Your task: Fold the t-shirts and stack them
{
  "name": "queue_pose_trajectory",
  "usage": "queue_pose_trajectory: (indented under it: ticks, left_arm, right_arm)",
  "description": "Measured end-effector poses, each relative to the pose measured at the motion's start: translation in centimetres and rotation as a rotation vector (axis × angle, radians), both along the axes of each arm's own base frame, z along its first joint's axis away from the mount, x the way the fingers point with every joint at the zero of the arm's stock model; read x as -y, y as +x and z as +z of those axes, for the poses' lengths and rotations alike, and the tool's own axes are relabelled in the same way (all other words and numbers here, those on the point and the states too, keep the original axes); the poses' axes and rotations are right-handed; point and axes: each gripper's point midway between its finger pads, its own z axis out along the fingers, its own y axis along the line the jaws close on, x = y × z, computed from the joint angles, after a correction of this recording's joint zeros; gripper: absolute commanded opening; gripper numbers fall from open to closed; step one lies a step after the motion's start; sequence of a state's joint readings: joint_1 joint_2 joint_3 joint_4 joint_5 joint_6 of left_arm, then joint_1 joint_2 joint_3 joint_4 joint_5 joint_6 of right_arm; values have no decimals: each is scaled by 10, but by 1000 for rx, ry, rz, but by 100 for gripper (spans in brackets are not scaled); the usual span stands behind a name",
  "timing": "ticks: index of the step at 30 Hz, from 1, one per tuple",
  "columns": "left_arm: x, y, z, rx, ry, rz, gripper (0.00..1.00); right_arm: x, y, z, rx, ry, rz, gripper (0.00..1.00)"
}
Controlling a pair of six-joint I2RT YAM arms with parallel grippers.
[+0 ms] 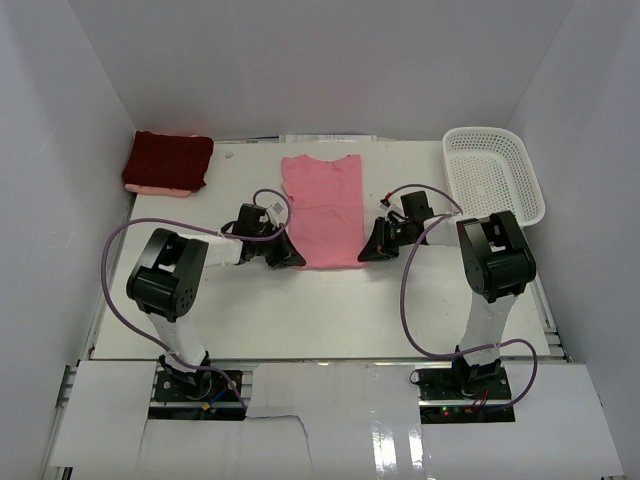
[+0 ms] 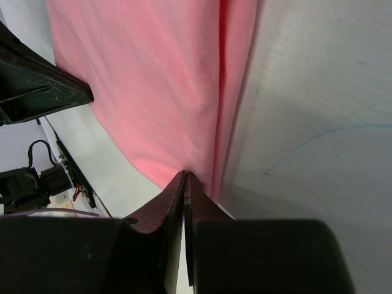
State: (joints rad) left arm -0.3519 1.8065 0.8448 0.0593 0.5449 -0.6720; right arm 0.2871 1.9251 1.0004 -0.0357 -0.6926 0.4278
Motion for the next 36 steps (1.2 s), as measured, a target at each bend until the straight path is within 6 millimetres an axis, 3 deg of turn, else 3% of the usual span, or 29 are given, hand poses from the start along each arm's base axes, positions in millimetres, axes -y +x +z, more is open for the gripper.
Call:
queue_pose_trajectory:
  ticks: [4, 8, 9, 11, 12, 14, 18, 25, 29, 36]
  left_arm:
    - [-1, 3, 2, -9, 28, 7, 0]
    - [-5, 12, 10, 0, 69, 25, 3]
    - [-6, 14, 14, 4, 77, 32, 9]
    - [-8, 19, 28, 26, 87, 44, 20]
    - [-9, 21, 37, 43, 94, 51, 34]
    - [-13, 24, 54, 74, 107, 67, 43]
    - [-22, 24, 72, 95, 126, 105, 45]
    - [-40, -8, 29, -65, 173, 146, 45]
    - [-43, -29, 7, -155, 166, 156, 47]
    - [-30, -23, 6, -171, 85, 160, 54]
  right_arm:
    - [1, 2, 3, -2, -5, 5, 11]
    - [2, 14, 15, 28, -17, 1, 32]
    - [3, 16, 20, 40, -19, 0, 46]
    - [4, 19, 30, 65, -27, -3, 57]
    - [6, 19, 36, 79, -30, -4, 62]
    - [7, 17, 46, 94, -36, -4, 64]
    - [12, 10, 53, 104, -49, -13, 65]
    - [25, -25, 21, -26, -90, -26, 66]
    - [25, -32, 17, -54, -83, -31, 66]
    - [19, -25, 17, -65, -36, -46, 66]
